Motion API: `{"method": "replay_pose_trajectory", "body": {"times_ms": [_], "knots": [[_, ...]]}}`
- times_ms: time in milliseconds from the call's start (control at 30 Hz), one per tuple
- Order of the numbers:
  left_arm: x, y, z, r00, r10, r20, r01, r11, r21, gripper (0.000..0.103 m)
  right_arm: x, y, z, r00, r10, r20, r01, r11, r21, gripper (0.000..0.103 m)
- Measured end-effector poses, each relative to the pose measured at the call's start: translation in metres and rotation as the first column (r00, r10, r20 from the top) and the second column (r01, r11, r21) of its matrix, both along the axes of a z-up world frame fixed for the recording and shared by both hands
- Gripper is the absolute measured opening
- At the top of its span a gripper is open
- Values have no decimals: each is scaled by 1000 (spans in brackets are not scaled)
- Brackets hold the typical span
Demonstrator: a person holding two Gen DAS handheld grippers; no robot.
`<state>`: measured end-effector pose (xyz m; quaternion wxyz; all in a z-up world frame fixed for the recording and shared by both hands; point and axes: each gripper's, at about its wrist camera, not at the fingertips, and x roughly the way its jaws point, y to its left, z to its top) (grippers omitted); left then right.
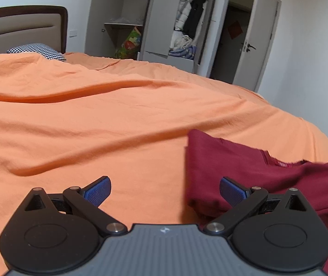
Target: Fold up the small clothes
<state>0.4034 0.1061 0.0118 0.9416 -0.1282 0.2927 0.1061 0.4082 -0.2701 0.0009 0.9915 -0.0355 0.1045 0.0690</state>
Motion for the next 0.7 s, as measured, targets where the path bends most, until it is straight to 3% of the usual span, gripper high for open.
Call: {"method": "replay_pose_trajectory", "body": {"times_ms": [67,167,233,267,300,333,500,600,667,700], "knots": [[2,2,-1,1000,10,0,-10,1000,-15,102,5,-4,-5,999,-30,-32,29,999,-23,14],[4,3,-4,1000,14,-4,-14,999,-29,102,22,-18,-27,977,-53,-208,61,998,35,16],[3,3,-5,1000,7,-7,-7,1000,-30,102,23,-25,-41,961,-75,-265,91,995,50,18],[2,3,-6,1000,-4,-6,4,999,-35,102,23,-26,-46,956,-83,-281,101,994,50,24],[1,4,-6,1000,-20,0,20,999,-48,102,23,-28,-50,951,-88,-298,108,993,53,36],[1,5,-6,999,-41,9,41,997,-67,102,22,-29,-53,948,-88,-307,112,992,62,50],[18,0,-2,988,-148,39,152,981,-123,102,15,-25,-57,956,-85,-282,115,989,91,84],[45,-6,-7,986,-167,-8,165,977,-134,102,15,-24,-54,960,-97,-263,129,986,106,88],[63,-9,-12,980,-195,-36,188,971,-148,94,15,-25,-53,959,-103,-262,133,986,98,93],[70,-12,-16,975,-214,-52,204,967,-155,85,15,-23,-53,959,-102,-263,132,986,97,93]]}}
